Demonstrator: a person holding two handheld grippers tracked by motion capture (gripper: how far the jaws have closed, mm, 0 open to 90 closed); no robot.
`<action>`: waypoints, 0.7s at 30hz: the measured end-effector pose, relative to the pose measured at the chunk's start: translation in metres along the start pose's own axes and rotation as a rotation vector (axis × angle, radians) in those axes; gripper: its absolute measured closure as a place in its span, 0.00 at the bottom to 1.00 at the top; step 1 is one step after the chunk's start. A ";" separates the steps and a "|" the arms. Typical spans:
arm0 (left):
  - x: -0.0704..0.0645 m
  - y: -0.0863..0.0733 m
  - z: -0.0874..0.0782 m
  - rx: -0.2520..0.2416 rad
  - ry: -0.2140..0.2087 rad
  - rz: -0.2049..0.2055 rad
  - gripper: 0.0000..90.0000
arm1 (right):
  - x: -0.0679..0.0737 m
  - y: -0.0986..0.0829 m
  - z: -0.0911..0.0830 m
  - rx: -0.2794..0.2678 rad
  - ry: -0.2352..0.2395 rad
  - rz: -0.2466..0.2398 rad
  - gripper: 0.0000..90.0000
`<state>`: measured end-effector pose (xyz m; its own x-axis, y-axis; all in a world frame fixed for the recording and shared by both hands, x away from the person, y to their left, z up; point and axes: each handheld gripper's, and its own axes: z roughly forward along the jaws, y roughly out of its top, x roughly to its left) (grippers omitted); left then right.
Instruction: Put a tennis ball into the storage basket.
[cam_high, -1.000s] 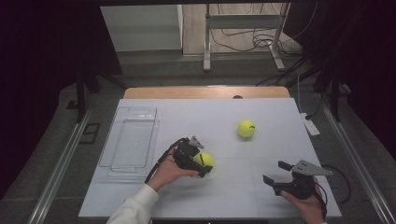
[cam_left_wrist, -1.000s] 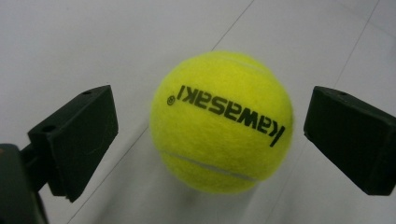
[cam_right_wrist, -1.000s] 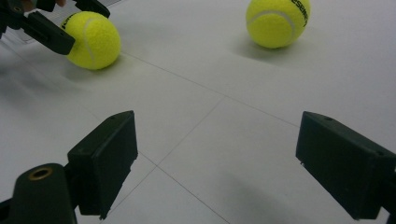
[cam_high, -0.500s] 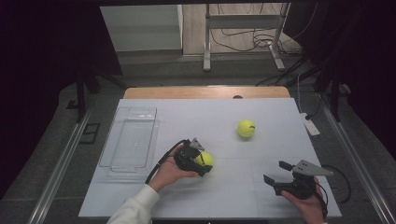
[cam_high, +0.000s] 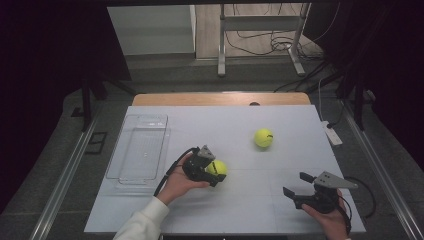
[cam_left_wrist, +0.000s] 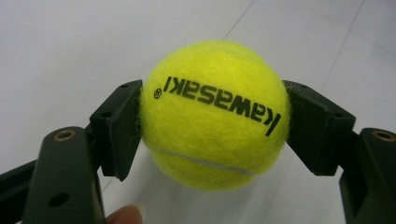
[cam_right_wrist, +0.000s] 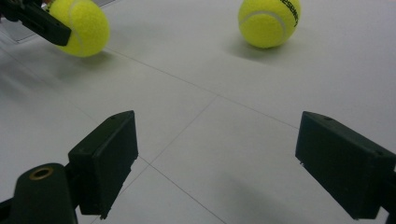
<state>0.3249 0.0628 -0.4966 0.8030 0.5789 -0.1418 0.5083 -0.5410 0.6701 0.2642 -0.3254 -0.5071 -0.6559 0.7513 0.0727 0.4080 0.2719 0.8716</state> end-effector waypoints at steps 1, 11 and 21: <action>0.000 0.000 -0.001 -0.003 -0.002 0.001 0.30 | 0.000 0.000 0.000 0.000 0.000 -0.001 0.15; 0.001 0.001 -0.011 -0.046 0.014 0.000 0.30 | 0.000 0.000 -0.001 -0.002 -0.002 0.000 0.15; 0.003 0.003 -0.027 -0.104 0.030 -0.011 0.30 | 0.000 0.000 0.000 0.000 -0.003 -0.001 0.15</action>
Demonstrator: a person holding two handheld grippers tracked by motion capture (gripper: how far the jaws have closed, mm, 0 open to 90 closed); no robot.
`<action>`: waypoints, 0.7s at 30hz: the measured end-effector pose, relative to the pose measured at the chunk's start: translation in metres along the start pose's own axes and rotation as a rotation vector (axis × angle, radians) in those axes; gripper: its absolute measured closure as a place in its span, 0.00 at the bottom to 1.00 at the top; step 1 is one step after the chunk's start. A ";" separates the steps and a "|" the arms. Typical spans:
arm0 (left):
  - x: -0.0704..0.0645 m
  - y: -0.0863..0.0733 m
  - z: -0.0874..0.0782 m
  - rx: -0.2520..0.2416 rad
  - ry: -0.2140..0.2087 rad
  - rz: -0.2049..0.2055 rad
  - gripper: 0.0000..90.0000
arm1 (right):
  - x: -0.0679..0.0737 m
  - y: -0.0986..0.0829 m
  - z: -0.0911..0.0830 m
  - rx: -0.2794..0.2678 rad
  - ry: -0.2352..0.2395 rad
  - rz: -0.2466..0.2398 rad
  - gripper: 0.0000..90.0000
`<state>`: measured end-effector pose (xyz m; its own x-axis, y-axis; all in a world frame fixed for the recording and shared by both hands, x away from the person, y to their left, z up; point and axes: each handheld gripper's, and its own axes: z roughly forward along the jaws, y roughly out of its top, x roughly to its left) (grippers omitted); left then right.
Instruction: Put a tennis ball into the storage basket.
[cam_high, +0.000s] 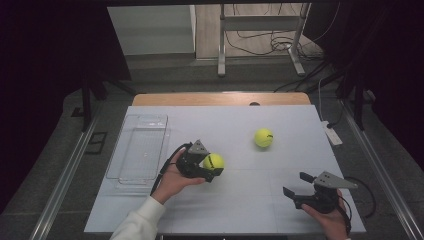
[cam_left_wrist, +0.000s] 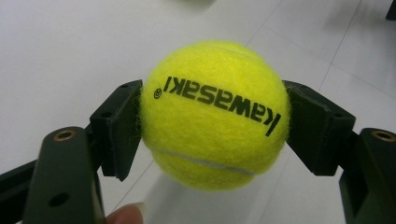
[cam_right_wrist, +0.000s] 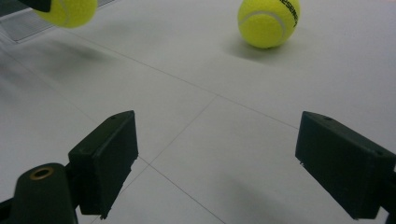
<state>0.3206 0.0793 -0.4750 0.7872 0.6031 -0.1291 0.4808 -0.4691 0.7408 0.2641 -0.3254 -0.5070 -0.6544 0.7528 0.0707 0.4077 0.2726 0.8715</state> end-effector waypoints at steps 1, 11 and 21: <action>0.000 0.000 -0.002 -0.007 0.003 -0.002 0.30 | 0.000 0.000 0.000 0.000 0.000 0.000 0.15; 0.002 0.004 -0.015 -0.060 0.044 -0.025 0.30 | 0.000 0.000 0.000 0.001 0.000 0.000 0.15; 0.003 0.008 -0.032 -0.110 0.058 -0.039 0.30 | 0.000 0.000 0.000 -0.001 0.000 -0.002 0.15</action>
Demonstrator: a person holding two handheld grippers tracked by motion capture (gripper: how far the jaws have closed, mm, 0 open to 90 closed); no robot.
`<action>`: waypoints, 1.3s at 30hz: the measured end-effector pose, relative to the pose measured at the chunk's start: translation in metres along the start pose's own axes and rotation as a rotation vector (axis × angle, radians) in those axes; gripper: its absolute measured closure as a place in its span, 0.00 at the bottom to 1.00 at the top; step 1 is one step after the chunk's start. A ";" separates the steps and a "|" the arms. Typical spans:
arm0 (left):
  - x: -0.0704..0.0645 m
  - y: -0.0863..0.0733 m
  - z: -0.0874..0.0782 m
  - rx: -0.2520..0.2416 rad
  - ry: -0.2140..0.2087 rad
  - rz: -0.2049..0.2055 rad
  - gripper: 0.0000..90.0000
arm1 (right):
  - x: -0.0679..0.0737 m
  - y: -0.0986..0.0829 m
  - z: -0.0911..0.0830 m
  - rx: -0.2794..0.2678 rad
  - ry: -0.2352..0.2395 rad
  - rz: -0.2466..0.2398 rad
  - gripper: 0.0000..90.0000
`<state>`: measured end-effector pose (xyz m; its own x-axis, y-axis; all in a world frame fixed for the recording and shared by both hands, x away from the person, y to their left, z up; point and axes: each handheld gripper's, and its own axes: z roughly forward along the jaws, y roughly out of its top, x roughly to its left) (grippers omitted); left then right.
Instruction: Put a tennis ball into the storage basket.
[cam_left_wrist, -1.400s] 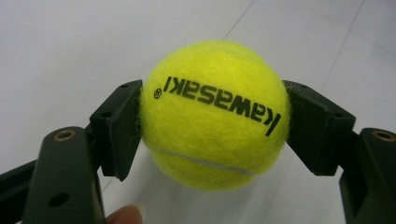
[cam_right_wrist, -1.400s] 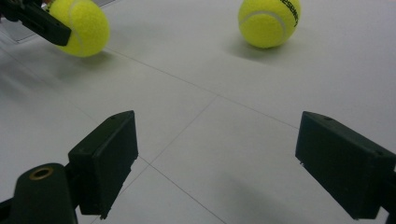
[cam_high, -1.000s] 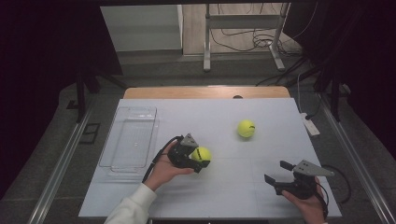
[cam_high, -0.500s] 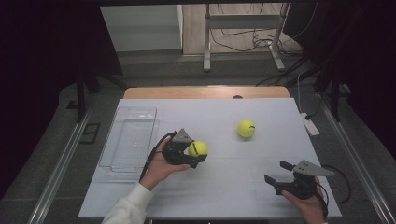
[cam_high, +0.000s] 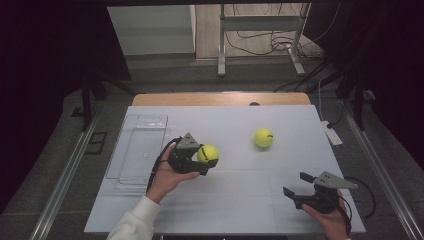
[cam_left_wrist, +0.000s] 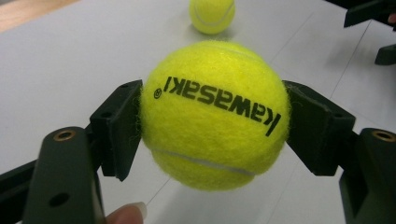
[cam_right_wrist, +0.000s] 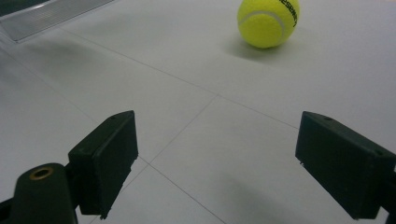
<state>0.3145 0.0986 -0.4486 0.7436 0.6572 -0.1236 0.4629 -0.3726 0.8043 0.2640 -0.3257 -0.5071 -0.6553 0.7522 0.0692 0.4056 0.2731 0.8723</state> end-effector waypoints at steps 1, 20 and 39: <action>-0.001 0.001 -0.002 -0.009 0.007 -0.001 0.30 | 0.000 0.000 0.000 -0.001 0.001 0.001 0.15; 0.008 0.005 -0.025 -0.076 0.044 -0.029 0.30 | 0.000 0.000 0.000 0.001 0.000 -0.003 0.15; 0.017 0.004 -0.037 -0.115 0.098 -0.050 0.30 | 0.000 0.000 0.001 0.003 0.001 -0.003 0.15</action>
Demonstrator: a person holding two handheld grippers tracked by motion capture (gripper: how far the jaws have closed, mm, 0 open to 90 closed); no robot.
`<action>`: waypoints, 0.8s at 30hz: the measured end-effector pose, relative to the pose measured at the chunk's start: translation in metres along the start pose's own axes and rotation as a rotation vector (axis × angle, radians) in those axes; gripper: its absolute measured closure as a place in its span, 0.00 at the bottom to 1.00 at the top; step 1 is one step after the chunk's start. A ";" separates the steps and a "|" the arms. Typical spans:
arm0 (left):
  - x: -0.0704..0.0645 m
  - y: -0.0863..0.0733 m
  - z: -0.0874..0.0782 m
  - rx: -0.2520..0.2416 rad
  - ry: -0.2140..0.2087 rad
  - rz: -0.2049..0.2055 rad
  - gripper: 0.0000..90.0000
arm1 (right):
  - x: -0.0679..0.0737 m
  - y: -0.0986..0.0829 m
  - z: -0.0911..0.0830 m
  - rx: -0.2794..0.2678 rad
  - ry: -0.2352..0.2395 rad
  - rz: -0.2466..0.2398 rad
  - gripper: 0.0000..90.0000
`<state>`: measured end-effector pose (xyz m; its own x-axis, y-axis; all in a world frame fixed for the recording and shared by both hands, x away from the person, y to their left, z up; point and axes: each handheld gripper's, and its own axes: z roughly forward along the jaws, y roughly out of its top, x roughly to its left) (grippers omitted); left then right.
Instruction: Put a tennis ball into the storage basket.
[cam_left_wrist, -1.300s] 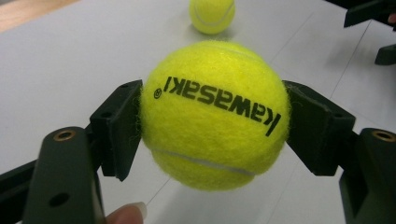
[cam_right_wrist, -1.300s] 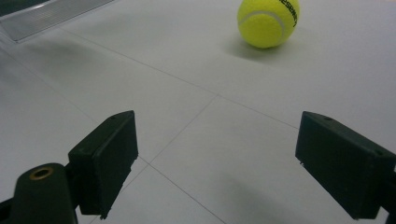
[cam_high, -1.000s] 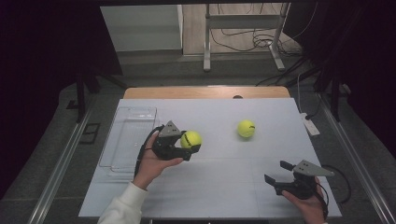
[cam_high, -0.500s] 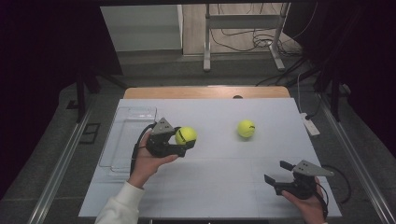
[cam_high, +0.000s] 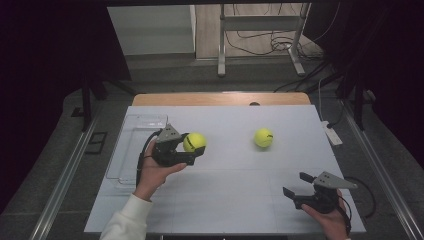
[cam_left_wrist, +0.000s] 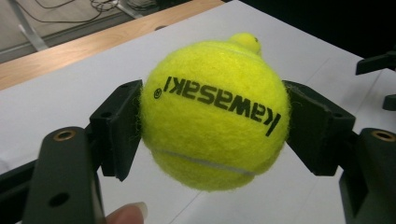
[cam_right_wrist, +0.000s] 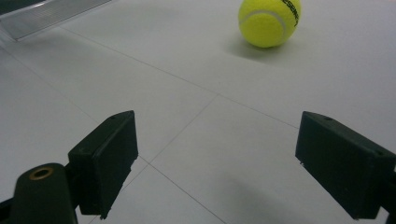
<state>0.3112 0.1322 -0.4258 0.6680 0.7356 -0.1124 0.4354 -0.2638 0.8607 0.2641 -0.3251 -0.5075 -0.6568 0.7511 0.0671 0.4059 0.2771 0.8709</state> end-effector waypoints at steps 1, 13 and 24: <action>0.000 0.000 0.000 0.000 0.006 0.001 0.30 | 0.000 0.000 0.000 0.000 0.000 -0.001 0.15; 0.006 -0.001 -0.004 -0.011 0.029 -0.011 0.30 | 0.000 0.000 0.000 0.001 -0.001 -0.002 0.15; 0.011 -0.001 -0.009 -0.023 0.041 -0.021 0.30 | 0.000 0.000 0.000 0.002 -0.002 -0.002 0.15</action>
<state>0.3128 0.1463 -0.4232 0.6337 0.7656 -0.1104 0.4345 -0.2342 0.8697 0.2643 -0.3251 -0.5077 -0.6565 0.7516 0.0643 0.4054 0.2797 0.8703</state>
